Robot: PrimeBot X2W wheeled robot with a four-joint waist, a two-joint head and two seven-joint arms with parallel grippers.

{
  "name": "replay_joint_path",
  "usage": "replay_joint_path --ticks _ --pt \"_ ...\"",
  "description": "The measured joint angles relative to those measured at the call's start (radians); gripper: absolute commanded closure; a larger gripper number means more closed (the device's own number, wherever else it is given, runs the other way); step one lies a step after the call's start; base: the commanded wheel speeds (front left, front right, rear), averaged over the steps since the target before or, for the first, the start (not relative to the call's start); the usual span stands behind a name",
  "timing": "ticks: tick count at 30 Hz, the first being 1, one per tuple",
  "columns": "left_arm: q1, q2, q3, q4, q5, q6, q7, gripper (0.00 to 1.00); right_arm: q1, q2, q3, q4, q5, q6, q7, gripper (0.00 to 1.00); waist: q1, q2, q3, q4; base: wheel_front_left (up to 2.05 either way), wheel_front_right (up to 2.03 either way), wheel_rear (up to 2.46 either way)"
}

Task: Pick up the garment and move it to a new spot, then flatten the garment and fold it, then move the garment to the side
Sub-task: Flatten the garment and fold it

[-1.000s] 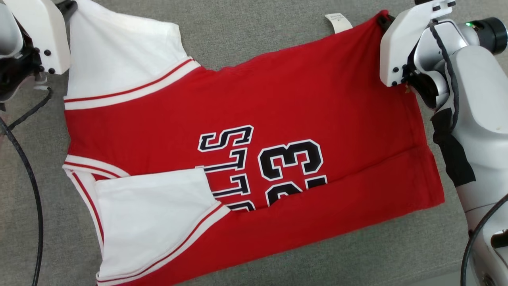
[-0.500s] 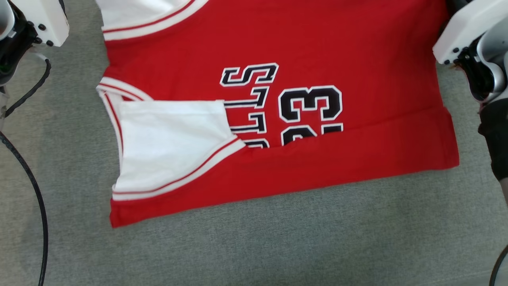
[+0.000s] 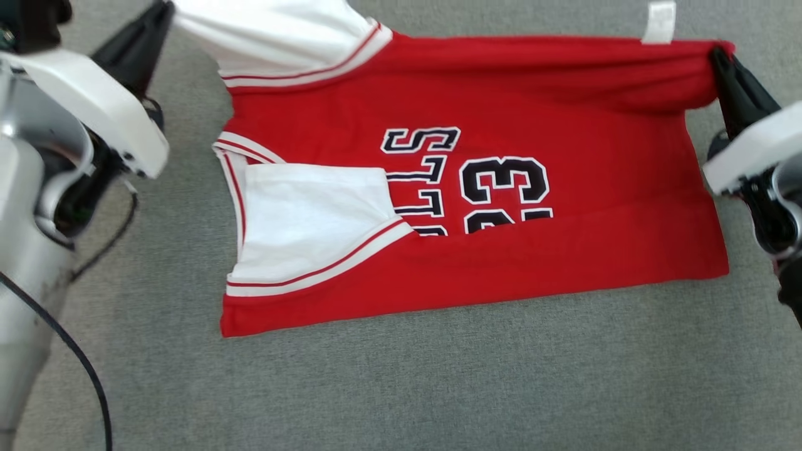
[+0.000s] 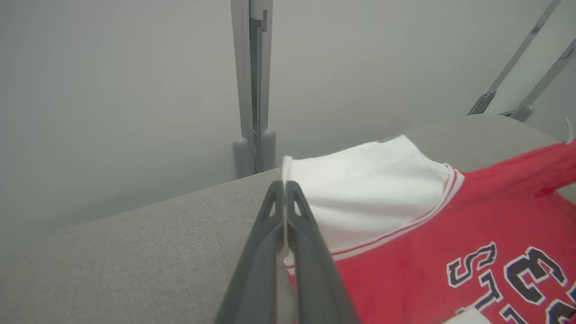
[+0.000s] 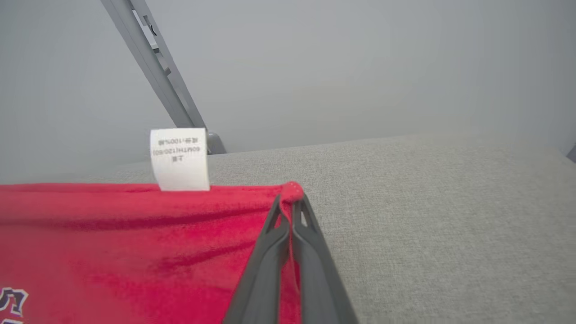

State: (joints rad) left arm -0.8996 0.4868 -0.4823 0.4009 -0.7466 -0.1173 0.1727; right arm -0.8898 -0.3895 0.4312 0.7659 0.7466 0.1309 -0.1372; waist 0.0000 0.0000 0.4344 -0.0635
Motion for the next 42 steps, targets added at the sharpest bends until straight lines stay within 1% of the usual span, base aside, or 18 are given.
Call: replay_joint_path --ticks 4,8,11,13,14,15,16,17,23,30,36,37,39,40,41,42 --pt "0.107 -0.007 0.005 -0.11 -0.031 0.033 -0.01 1.0 0.072 -0.064 0.085 -0.037 0.037 0.0 -0.067 1.0 0.0 0.0 -0.029 0.024 0.0 0.0 0.0" --pt "0.228 0.006 0.015 -0.234 -0.035 0.084 -0.052 1.0 0.118 -0.125 0.137 -0.073 0.059 0.0 -0.11 1.0 0.0 0.0 -0.047 0.042 0.0 0.0 0.0" --pt "0.322 0.007 0.015 -0.323 -0.035 0.118 -0.081 1.0 0.156 -0.153 0.145 -0.09 0.072 0.0 -0.12 1.0 0.0 0.0 -0.052 0.053 0.0 0.0 0.0" --pt "0.38 0.007 0.015 -0.37 -0.035 0.138 -0.097 1.0 0.179 -0.161 0.132 -0.101 0.072 0.0 -0.122 1.0 0.0 0.0 -0.054 0.059 0.0 0.0 0.0" --pt "0.405 0.007 0.019 -0.391 -0.037 0.149 -0.11 1.0 0.188 -0.164 0.114 -0.11 0.069 0.0 -0.123 1.0 0.0 0.0001 -0.055 0.062 0.0 0.0 0.0" --pt "0.405 0.007 0.019 -0.391 -0.037 0.149 -0.11 1.0 0.188 -0.164 0.114 -0.11 0.069 0.0 -0.123 1.0 0.0 0.0001 -0.055 0.062 0.0 0.0 0.0" --pt "0.452 0.009 0.025 -0.425 -0.043 0.168 -0.121 1.0 0.206 -0.17 0.073 -0.132 0.051 0.0 -0.124 1.0 0.0 0.0 -0.055 0.065 0.0 0.0 0.0" --pt "0.452 0.009 0.025 -0.425 -0.043 0.168 -0.121 1.0 0.206 -0.17 0.073 -0.132 0.051 0.0 -0.124 1.0 0.0 0.0 -0.055 0.065 0.0 0.0 0.0" --pt "0.573 0.009 0.039 -0.516 -0.064 0.212 -0.152 1.0 0.291 -0.159 -0.026 -0.19 -0.01 0.0 -0.124 1.0 0.0 0.0 -0.058 0.072 0.0 0.0 0.0" --pt "0.651 0.0 0.026 -0.549 -0.075 0.234 -0.164 1.0 0.371 -0.139 -0.059 -0.213 -0.052 0.0 -0.125 1.0 0.0 0.0 -0.055 0.075 0.0 0.0 0.0" --pt "0.691 -0.023 0.029 -0.511 -0.103 0.259 -0.173 1.0 0.398 -0.119 -0.065 -0.213 -0.071 0.0 -0.125 1.0 0.0 0.0 -0.045 0.066 0.0 0.0 0.0" --pt "0.694 -0.029 0.027 -0.502 -0.109 0.259 -0.173 1.0 0.398 -0.116 -0.064 -0.211 -0.074 0.0 -0.125 0.93 0.0 0.0001 -0.044 0.065 0.0 0.0 0.0" --pt "0.7 -0.035 0.023 -0.483 -0.117 0.258 -0.173 1.0 0.398 -0.11 -0.066 -0.199 -0.077 0.0 -0.125 0.6 0.0 0.0 -0.042 0.061 0.0 0.0 0.0" --pt "0.703 -0.037 0.021 -0.472 -0.118 0.255 -0.174 1.0 0.398 -0.101 -0.069 -0.181 -0.065 0.0 -0.125 0.5 0.0 0.0 -0.043 0.06 0.0 0.0 0.0" --pt "0.707 -0.04 0.021 -0.462 -0.118 0.255 -0.175 1.0 0.399 -0.094 -0.061 -0.168 -0.055 0.0 -0.125 0.13 0.0001 0.0 -0.044 0.059 0.0 0.0 0.0" --pt "0.709 -0.044 0.021 -0.452 -0.123 0.255 -0.175 1.0 0.4 -0.09 -0.053 -0.162 -0.054 0.0 -0.125 0.09 0.0 0.0 -0.045 0.058 0.0 0.0 0.0"
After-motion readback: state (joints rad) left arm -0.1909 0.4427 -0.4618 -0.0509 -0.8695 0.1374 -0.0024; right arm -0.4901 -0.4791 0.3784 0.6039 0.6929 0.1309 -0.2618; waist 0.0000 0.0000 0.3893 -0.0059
